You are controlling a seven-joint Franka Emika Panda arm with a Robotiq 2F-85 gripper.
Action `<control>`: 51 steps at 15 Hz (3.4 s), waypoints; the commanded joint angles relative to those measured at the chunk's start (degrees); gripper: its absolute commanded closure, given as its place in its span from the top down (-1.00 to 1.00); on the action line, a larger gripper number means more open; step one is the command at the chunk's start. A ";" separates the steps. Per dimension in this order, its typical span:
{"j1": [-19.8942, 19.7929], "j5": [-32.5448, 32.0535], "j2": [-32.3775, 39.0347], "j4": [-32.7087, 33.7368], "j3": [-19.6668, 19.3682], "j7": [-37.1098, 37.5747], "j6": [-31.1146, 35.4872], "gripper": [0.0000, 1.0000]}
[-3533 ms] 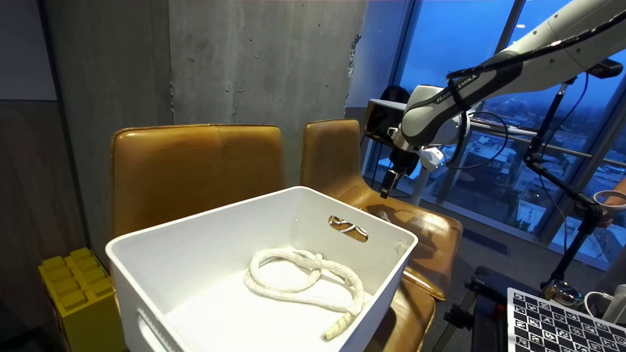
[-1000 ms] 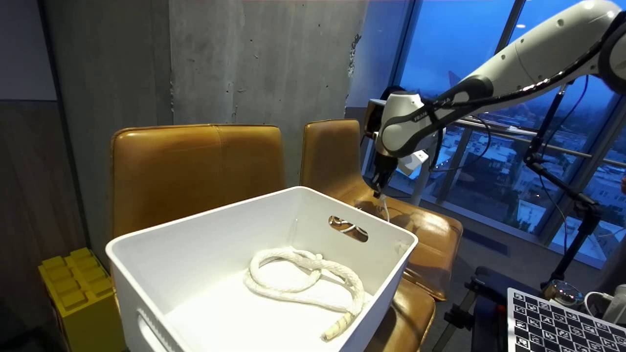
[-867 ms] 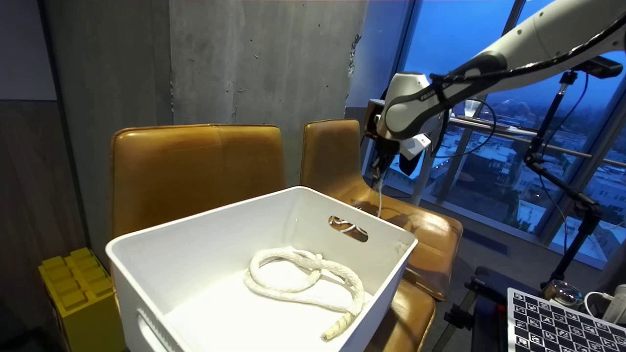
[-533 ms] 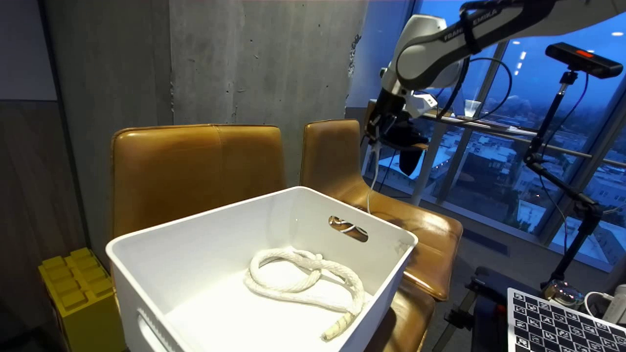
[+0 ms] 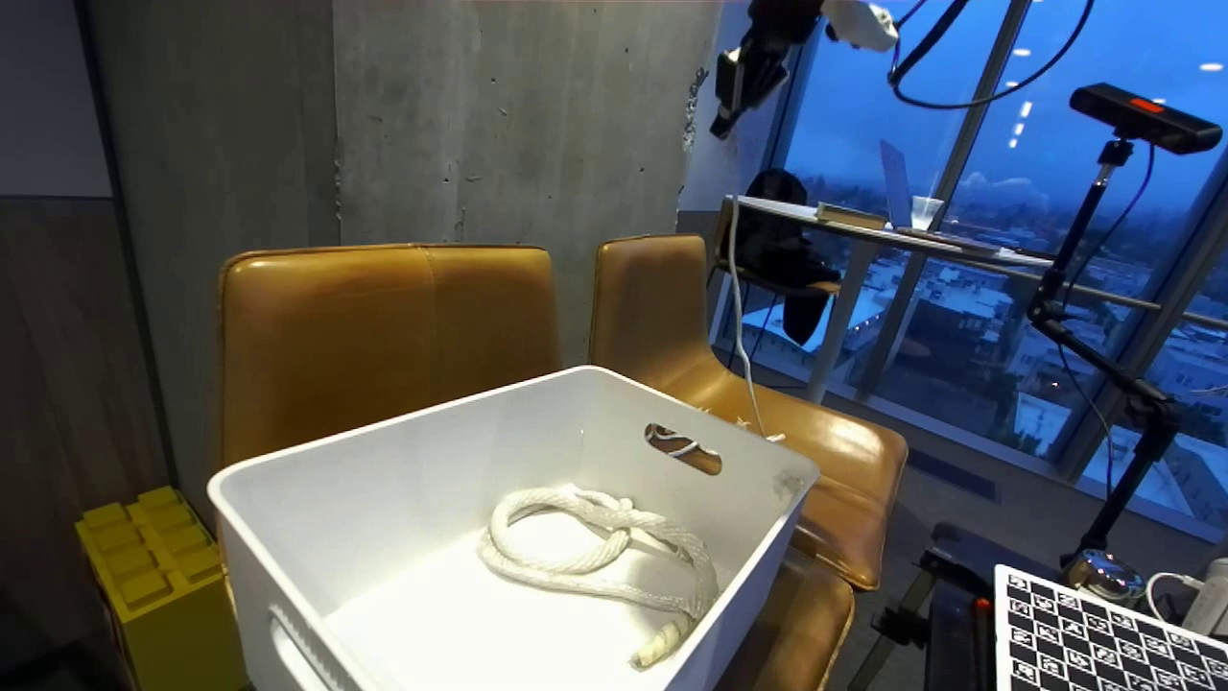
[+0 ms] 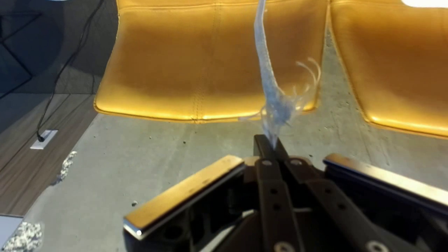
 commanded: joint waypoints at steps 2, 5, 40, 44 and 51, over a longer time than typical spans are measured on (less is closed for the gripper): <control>4.39 -1.64 -8.94 0.07 1.47 6.61 -6.99 -0.99; 6.00 -1.75 -11.84 0.66 2.52 8.97 -9.36 -0.99; 16.92 -14.23 -10.64 -5.91 9.67 23.76 -11.78 -0.99; 15.23 -14.78 -11.02 -11.96 9.07 23.89 -9.10 -0.99; 14.42 -13.36 -12.28 -20.20 9.49 21.91 -3.83 -0.99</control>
